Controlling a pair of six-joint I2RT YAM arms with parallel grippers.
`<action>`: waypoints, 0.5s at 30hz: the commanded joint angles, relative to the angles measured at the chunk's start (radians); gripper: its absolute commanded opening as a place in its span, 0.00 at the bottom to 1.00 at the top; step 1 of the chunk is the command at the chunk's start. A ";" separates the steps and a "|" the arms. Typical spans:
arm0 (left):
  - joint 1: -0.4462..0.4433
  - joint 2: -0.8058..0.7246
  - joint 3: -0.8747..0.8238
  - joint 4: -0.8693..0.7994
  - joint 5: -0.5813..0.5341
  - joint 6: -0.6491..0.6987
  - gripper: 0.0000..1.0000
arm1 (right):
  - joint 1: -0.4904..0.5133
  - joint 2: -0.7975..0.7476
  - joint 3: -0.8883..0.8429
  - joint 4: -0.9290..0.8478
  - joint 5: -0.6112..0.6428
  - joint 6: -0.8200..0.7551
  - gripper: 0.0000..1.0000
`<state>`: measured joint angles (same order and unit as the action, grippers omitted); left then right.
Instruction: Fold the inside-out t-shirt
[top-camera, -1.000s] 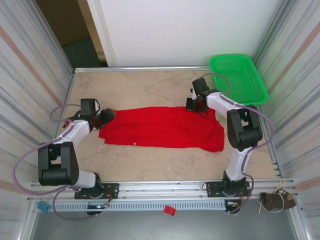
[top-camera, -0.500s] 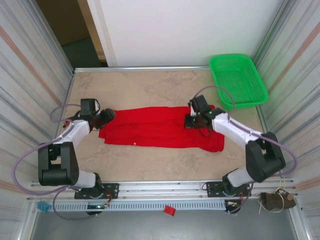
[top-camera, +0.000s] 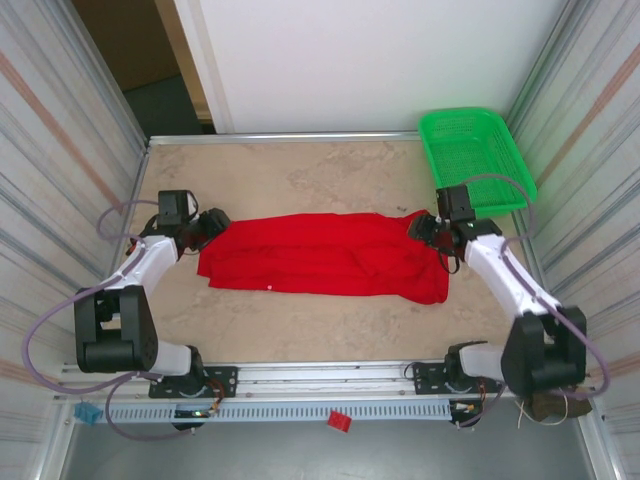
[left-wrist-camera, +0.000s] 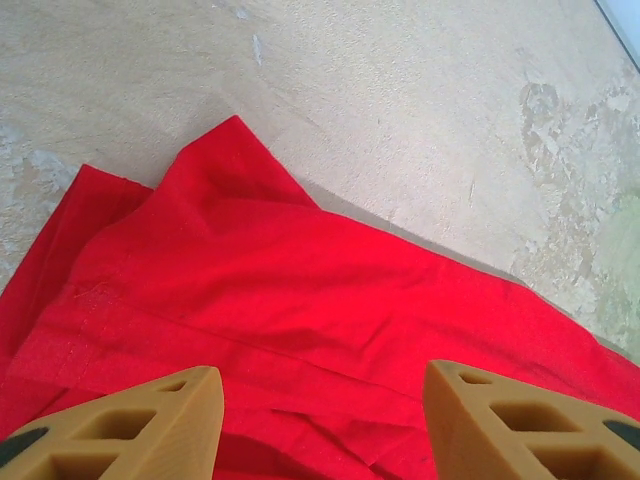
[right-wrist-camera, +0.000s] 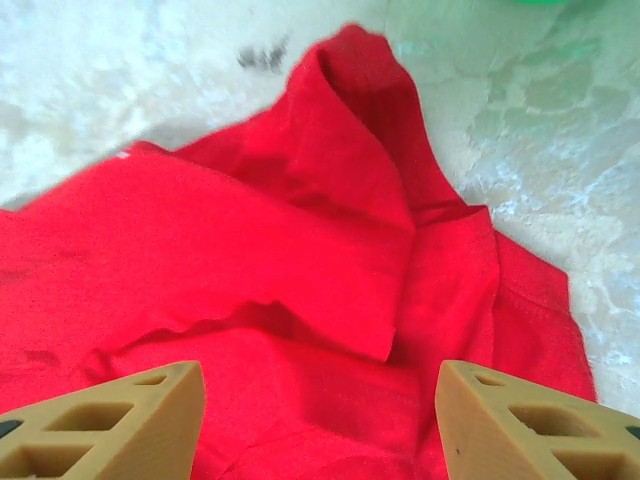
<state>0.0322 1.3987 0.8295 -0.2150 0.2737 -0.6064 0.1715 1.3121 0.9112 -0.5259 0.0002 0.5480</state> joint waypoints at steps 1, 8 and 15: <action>-0.006 -0.006 0.017 -0.025 0.021 0.008 0.55 | 0.008 0.111 0.023 -0.016 -0.048 -0.047 0.60; -0.006 -0.026 0.015 -0.035 0.018 0.007 0.55 | 0.046 0.165 -0.060 0.064 -0.058 -0.009 0.49; -0.006 -0.014 0.026 -0.033 0.020 0.007 0.55 | 0.042 0.120 -0.136 0.043 -0.025 -0.010 0.00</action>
<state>0.0322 1.3983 0.8295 -0.2340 0.2779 -0.6067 0.2218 1.4700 0.8047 -0.4625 -0.0483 0.5423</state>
